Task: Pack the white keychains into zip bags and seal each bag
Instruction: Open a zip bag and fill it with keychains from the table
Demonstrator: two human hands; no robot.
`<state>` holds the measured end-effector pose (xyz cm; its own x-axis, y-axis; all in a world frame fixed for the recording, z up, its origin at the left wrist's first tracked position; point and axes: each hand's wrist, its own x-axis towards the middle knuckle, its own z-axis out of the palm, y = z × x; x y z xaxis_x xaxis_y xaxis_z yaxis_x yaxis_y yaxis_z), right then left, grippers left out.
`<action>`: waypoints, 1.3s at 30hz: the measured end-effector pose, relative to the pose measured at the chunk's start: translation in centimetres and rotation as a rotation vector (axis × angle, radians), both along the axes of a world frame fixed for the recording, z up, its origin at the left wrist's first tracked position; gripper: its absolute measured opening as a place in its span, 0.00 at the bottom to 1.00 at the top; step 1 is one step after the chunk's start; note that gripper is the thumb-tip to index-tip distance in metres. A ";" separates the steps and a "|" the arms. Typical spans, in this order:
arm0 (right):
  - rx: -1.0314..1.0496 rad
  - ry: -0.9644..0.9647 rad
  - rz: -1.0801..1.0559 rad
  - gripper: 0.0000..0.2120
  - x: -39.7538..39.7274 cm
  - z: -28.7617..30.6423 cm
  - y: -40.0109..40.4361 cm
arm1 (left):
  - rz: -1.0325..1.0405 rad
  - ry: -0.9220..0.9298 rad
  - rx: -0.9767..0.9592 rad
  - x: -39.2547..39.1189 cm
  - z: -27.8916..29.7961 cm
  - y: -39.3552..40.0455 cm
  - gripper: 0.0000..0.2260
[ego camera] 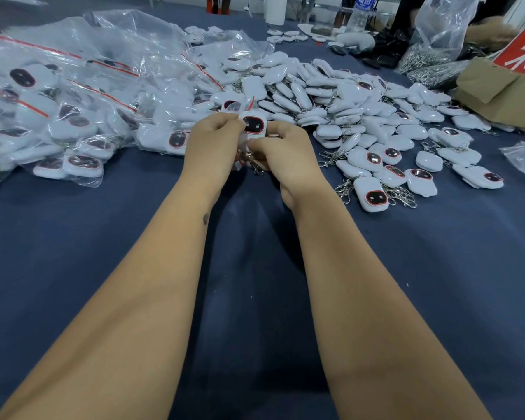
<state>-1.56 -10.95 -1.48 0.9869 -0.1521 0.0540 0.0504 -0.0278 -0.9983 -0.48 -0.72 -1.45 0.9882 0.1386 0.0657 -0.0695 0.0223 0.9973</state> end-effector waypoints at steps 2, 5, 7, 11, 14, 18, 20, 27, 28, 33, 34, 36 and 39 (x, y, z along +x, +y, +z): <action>0.016 0.014 0.017 0.08 0.0 0.0 0.0 | -0.006 -0.003 0.046 0.0 -0.1 0.0 0.12; 0.024 0.010 0.031 0.05 -0.1 0.0 0.0 | -0.008 -0.014 0.078 0.0 -0.2 -0.1 0.06; 0.019 0.005 0.032 0.06 0.0 -0.1 -0.1 | -0.001 -0.013 0.090 -0.1 -0.3 -0.2 0.05; 0.029 0.018 0.037 0.07 0.1 -0.2 -0.2 | 0.010 -0.008 0.106 -0.2 -0.4 -0.3 0.06; 0.027 0.017 0.033 0.07 0.3 -0.3 -0.2 | 0.015 -0.013 0.118 -0.1 -0.5 -0.4 0.07; -0.012 0.013 0.021 0.08 0.5 -0.5 0.1 | 0.017 -0.024 0.141 -0.1 -0.6 -0.4 0.08; -0.045 0.013 0.008 0.07 0.5 -0.5 0.2 | 0.010 -0.029 0.152 -0.2 -0.6 -0.4 0.09; 0.069 0.008 0.021 0.09 0.5 -0.5 -0.1 | -0.040 -0.042 0.103 -0.5 -0.2 -0.1 0.08; 0.078 0.007 0.023 0.09 0.5 -0.5 -0.1 | -0.043 -0.043 0.093 -0.5 -0.2 -0.1 0.08; 0.124 -0.004 0.029 0.08 0.3 -0.4 -0.1 | -0.044 -0.032 0.063 -0.7 -0.1 0.0 0.09; 0.123 -0.007 0.029 0.08 0.3 -0.4 -0.1 | -0.041 -0.030 0.057 -0.7 -0.1 0.0 0.09; 0.117 -0.010 0.025 0.09 0.2 -0.3 -0.1 | -0.031 -0.024 0.050 -0.6 -0.1 0.0 0.10; 0.123 -0.009 0.017 0.10 0.2 -0.3 -0.1 | -0.031 -0.017 0.042 -0.5 -0.2 0.1 0.10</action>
<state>-1.35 -11.05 -1.75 0.9889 -0.1418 0.0447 0.0586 0.0959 -0.9937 -0.99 -0.65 -1.65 0.9907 0.1047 0.0874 -0.0860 -0.0173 0.9961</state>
